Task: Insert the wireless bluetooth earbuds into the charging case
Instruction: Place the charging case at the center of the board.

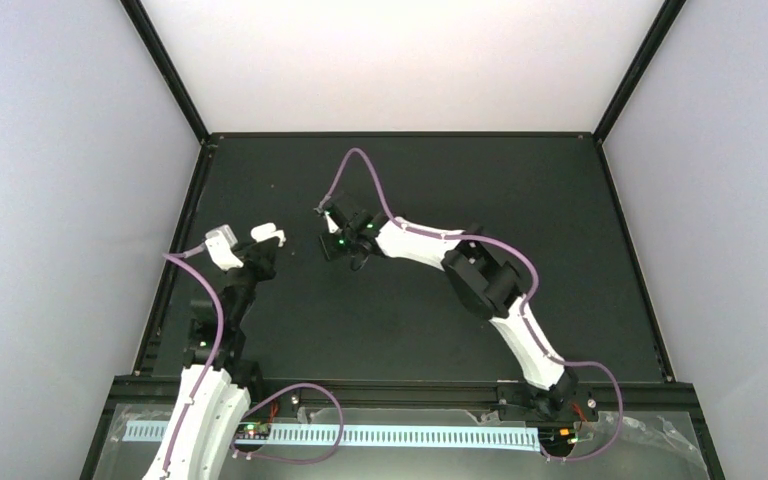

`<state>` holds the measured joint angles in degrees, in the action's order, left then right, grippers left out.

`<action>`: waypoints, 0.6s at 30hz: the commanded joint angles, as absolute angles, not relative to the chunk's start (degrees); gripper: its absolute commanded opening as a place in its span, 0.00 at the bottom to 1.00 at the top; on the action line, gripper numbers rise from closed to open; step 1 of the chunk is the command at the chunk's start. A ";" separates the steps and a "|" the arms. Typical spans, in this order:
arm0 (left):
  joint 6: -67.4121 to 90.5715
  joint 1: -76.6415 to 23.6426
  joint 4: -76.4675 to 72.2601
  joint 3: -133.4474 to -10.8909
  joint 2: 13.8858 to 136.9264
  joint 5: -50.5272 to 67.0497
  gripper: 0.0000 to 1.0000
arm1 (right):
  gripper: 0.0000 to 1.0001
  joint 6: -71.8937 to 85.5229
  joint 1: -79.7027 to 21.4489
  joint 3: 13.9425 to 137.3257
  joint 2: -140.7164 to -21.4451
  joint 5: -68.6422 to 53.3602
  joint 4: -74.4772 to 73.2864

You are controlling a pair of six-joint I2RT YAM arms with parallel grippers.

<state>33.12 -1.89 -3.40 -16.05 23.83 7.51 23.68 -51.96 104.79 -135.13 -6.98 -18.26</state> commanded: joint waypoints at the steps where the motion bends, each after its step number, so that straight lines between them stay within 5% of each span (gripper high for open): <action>1: 35.18 -1.89 -8.02 -15.96 29.02 6.71 0.02 | 0.03 26.23 -50.37 95.51 -124.65 -8.88 -6.74; 6: 31.86 -1.82 -8.09 -19.67 35.19 13.06 0.02 | 0.11 27.29 -49.77 85.15 -116.29 -12.41 -0.14; 13: 30.25 -2.44 -19.79 -19.44 40.23 36.69 0.01 | 0.41 39.45 -46.41 65.98 -102.92 -18.57 15.65; 18: 30.45 -9.75 -28.99 -19.48 42.91 45.16 0.02 | 0.45 39.55 -46.03 62.55 -97.01 -20.50 11.46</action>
